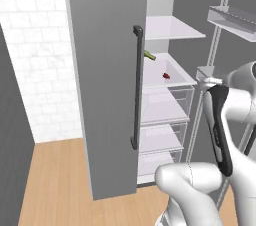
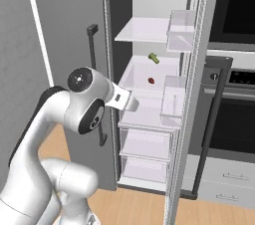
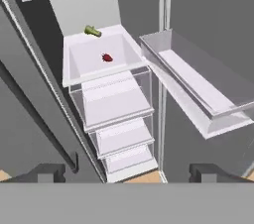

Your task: Take the strawberry from the fridge and place it on top of the pancake, located on the dining counter.

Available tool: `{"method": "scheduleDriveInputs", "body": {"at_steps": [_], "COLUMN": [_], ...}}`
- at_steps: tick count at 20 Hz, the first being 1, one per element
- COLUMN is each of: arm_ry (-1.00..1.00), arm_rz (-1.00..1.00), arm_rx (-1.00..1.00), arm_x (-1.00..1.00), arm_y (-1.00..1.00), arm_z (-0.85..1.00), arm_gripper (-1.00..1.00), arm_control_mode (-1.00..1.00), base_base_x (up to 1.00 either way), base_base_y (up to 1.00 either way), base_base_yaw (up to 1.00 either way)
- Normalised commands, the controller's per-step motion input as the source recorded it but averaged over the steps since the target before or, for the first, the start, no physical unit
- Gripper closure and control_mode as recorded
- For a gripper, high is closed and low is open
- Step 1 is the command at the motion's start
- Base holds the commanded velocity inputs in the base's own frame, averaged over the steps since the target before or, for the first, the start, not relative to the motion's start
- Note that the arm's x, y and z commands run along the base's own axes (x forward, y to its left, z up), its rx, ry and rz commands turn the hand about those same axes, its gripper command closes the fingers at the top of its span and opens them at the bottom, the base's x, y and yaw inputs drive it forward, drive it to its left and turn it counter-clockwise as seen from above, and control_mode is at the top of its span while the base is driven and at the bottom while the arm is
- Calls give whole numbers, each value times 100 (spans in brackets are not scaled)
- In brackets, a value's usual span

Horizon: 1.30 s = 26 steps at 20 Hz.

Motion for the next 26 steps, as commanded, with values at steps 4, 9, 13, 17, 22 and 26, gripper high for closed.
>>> {"method": "scheduleDriveInputs", "body": {"at_steps": [4,9,13,17,22,26], "arm_ry": [2,20,20,4,2,0], "arm_rz": [21,1,0,0,-2,0], "arm_rx": [14,5,0,0,0,0], "arm_x": [-4,-22,-52,-69,-11,0], "arm_y": [100,74,13,0,-1,0], "arm_z": [-5,4,2,-32,-3,0], "arm_gripper": [-100,-100,-100,-100,-100,-100], "arm_control_mode": [-100,-100,-100,-100,100,100], "base_base_x": [0,0,0,0,3,76], "base_base_y": [0,0,0,0,-12,-22], "base_base_yaw": [0,0,0,0,-5,-20]}}
